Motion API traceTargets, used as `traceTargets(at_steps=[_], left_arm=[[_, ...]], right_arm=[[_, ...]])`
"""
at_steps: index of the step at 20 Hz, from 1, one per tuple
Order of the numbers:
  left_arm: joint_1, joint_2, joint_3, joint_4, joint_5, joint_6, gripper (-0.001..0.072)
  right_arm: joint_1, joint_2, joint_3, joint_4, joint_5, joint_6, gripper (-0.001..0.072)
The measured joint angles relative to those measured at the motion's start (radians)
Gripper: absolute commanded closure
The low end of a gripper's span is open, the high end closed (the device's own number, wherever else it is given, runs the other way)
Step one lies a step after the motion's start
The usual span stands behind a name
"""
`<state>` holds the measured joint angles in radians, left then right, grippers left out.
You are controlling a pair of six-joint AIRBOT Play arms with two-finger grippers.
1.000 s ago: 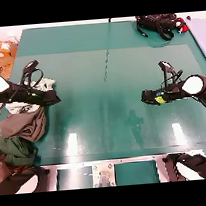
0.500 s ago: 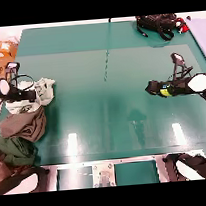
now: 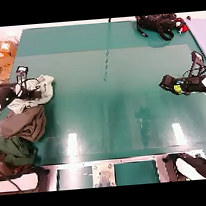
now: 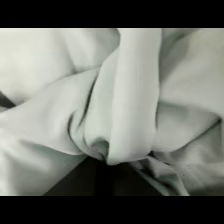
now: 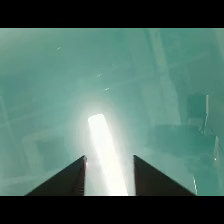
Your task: Fold the shirts.
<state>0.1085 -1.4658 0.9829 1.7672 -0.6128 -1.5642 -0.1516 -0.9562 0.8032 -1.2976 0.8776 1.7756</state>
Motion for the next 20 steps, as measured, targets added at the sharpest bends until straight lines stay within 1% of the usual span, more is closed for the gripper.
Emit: traceTargets(at_steps=[1,2,3,4,7,11,14,17,18,19,20], left_arm=[[0.0,-0.003,0.023,-0.013,-0.03,0.024,0.0684],[-0.002,-0.002,0.059,-0.036,-0.068,0.054,0.0685],[-0.007,0.004,0.102,-0.066,-0.098,0.085,0.0685],[-0.019,0.015,0.154,-0.105,-0.138,0.12,0.0685],[-0.098,0.055,0.322,-0.196,-0.241,0.193,0.0684],[-0.275,0.081,0.513,-0.342,-0.347,0.24,0.0684],[-0.426,0.08,0.573,-0.467,-0.387,0.254,0.0684],[-0.554,0.044,0.592,-0.537,-0.425,0.259,0.0682],[-0.591,0.024,0.594,-0.558,-0.441,0.261,0.0675],[-0.62,0.0,0.595,-0.579,-0.458,0.262,0.0386],[-0.64,-0.021,0.595,-0.596,-0.473,0.262,0.0087]], right_arm=[[-0.009,0.0,0.0,0.0,0.001,0.0,0.0455],[-0.018,0.0,0.0,0.0,0.006,0.0,0.0494],[-0.027,0.0,0.0,0.0,0.015,0.0,0.0553],[-0.039,0.0,0.0,0.0,0.027,-0.001,0.0569],[-0.077,0.0,0.002,-0.001,0.062,-0.008,0.057],[-0.129,0.0,0.002,-0.001,0.088,-0.033,0.0571],[-0.159,0.0,0.002,-0.001,0.097,-0.048,0.0572],[-0.173,0.0,0.002,0.0,0.102,-0.052,0.057],[-0.175,0.0,0.002,0.0,0.104,-0.054,0.0559],[-0.176,0.0,0.002,0.001,0.106,-0.055,0.0508],[-0.178,0.0,0.002,0.003,0.112,-0.055,0.0419]])
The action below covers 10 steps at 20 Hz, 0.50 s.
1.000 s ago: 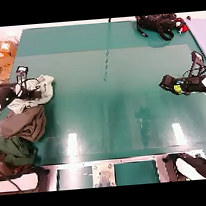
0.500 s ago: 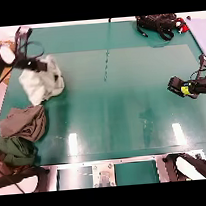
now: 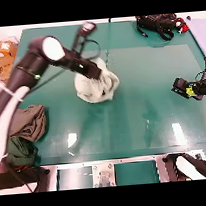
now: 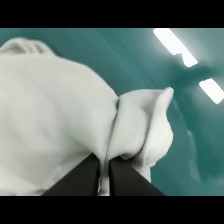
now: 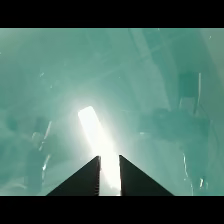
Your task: Fold the shirts.
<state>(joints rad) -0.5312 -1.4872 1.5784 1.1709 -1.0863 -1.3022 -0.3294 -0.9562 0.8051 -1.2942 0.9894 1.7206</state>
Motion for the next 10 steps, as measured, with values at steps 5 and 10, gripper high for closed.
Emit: traceTargets(at_steps=[5,10], left_arm=[[0.003,-0.049,0.012,-0.055,-0.06,-0.005,0.0074],[0.153,-0.06,0.011,-0.042,-0.163,-0.037,0.0074]], right_arm=[[0.0,0.0,-0.021,0.047,0.034,-0.016,0.0341],[0.09,0.0,-0.162,0.132,0.016,-0.035,0.0238]])
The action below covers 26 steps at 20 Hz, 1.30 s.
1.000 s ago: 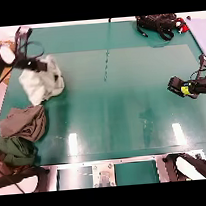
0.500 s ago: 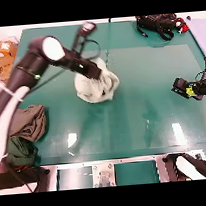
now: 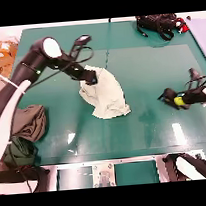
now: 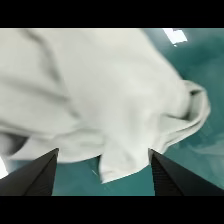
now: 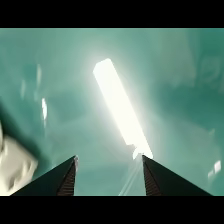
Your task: Fold the shirts.
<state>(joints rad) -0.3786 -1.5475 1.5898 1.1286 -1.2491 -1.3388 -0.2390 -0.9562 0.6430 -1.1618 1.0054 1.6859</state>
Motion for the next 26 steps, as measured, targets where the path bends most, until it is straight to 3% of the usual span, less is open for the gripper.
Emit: traceTargets(at_steps=[7,15,17,18,19,20,21,26], left_arm=[[0.194,-0.003,-0.22,-0.008,-0.014,-0.041,0.0073],[0.202,-0.012,-0.521,-0.357,0.291,0.101,0.0075],[0.173,-0.032,-0.545,-0.414,0.343,0.132,0.0075],[0.154,-0.045,-0.551,-0.445,0.367,0.141,0.0077],[0.137,-0.058,-0.554,-0.475,0.388,0.15,0.0217],[0.121,-0.07,-0.558,-0.488,0.408,0.157,0.0512],[0.109,-0.08,-0.563,-0.491,0.425,0.165,0.0679],[0.143,-0.095,-0.526,-0.489,0.417,0.215,0.0685]], right_arm=[[0.319,-0.026,-0.123,0.208,-0.184,-0.037,0.0239],[0.504,-0.222,-0.015,0.318,-0.27,-0.048,0.0252],[0.525,-0.248,0.003,0.327,-0.272,-0.048,0.0411],[0.531,-0.256,0.008,0.332,-0.272,-0.048,0.0458],[0.536,-0.263,0.013,0.333,-0.271,-0.049,0.055],[0.538,-0.268,0.016,0.336,-0.27,-0.049,0.0671],[0.54,-0.271,0.018,0.337,-0.269,-0.049,0.0695],[0.507,-0.267,0.045,0.334,-0.243,-0.087,0.0697]])
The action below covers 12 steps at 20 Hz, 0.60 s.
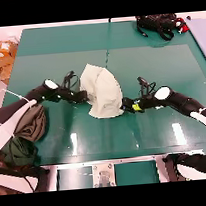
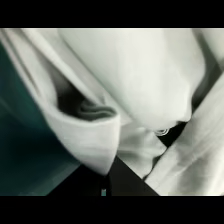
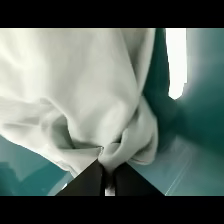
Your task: Fold the shirts.
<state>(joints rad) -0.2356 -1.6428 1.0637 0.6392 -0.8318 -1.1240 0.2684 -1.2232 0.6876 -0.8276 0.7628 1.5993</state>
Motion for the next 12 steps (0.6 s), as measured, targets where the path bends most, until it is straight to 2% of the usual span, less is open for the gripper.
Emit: traceTargets(at_steps=[5,9,11,12], left_arm=[[0.116,0.091,0.057,0.087,-0.097,-0.042,0.0685],[0.195,0.266,0.096,0.131,-0.175,-0.068,0.0685],[0.224,0.377,0.141,0.207,-0.161,-0.08,0.0685],[0.222,0.433,0.172,0.168,-0.206,-0.079,0.0685]], right_arm=[[-0.159,0.12,0.058,-0.013,0.068,-0.032,0.0697],[-0.323,0.283,0.085,-0.002,0.127,-0.038,0.0697],[-0.389,0.37,0.109,-0.029,0.111,-0.047,0.0697],[-0.404,0.418,0.132,0.01,0.142,-0.059,0.0696]])
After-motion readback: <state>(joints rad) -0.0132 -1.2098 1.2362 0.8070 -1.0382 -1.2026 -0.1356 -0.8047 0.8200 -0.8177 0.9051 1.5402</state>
